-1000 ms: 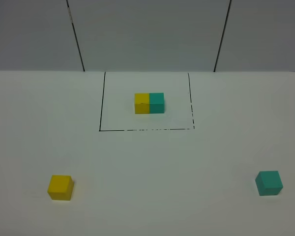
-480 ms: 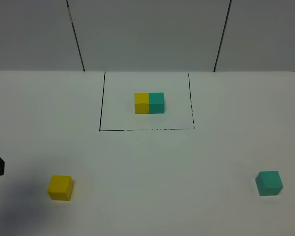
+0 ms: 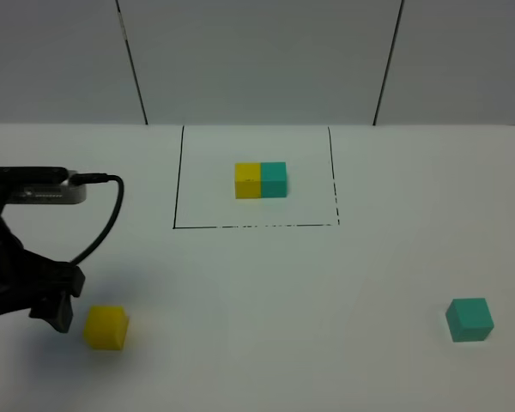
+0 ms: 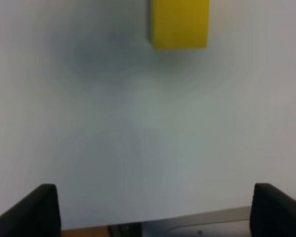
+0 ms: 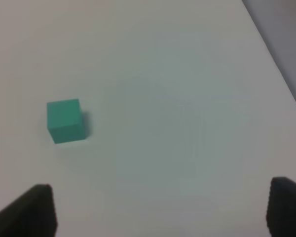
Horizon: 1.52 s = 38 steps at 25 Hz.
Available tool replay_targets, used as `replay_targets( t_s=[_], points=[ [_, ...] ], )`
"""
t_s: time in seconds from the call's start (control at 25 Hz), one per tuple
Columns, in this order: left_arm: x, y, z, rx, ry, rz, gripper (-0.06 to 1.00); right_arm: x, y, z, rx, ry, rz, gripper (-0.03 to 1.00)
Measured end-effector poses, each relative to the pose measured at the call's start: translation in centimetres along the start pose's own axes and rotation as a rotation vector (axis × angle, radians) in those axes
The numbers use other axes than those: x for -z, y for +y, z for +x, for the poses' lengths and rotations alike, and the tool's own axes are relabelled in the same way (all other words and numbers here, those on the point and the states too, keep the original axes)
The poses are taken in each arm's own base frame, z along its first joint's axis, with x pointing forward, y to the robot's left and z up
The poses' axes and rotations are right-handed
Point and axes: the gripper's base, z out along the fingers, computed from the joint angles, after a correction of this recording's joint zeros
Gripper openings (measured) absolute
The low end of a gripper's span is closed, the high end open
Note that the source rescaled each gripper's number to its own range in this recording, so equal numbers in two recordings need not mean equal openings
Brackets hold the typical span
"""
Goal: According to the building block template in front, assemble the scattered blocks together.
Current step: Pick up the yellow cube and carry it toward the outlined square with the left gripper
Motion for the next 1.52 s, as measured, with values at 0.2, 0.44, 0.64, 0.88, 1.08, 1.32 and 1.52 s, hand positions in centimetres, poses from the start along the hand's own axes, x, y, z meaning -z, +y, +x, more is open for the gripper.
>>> replay_targets(
  t_s=[0.2,0.44,0.64,0.88,1.08,1.32,1.52],
  points=[
    [-3.3,-1.1,-2.1,-0.011,0.003,-0.041,0.74,0.0,0.0,0.0,0.0,0.0,0.0,0.72],
    [-7.4,-1.9,-4.1,-0.079,0.015,-0.019,0.74,0.0,0.0,0.0,0.0,0.0,0.0,0.72],
    [-9.8,-2.3,-5.1,-0.11,0.015,-0.001,0.74,0.0,0.0,0.0,0.0,0.0,0.0,0.72],
    [-11.9,-2.4,-5.4,-0.116,0.04,0.002,0.74,0.0,0.0,0.0,0.0,0.0,0.0,0.72],
    [-12.9,-2.5,-5.1,-0.101,0.001,0.023,0.74,0.0,0.0,0.0,0.0,0.0,0.0,0.72],
    [-14.2,-2.2,-4.1,-0.099,-0.017,0.025,0.74,0.0,0.0,0.0,0.0,0.0,0.0,0.72],
    [-14.9,-2.3,-4.2,-0.095,-0.02,0.027,0.74,0.0,0.0,0.0,0.0,0.0,0.0,0.72]
  ],
)
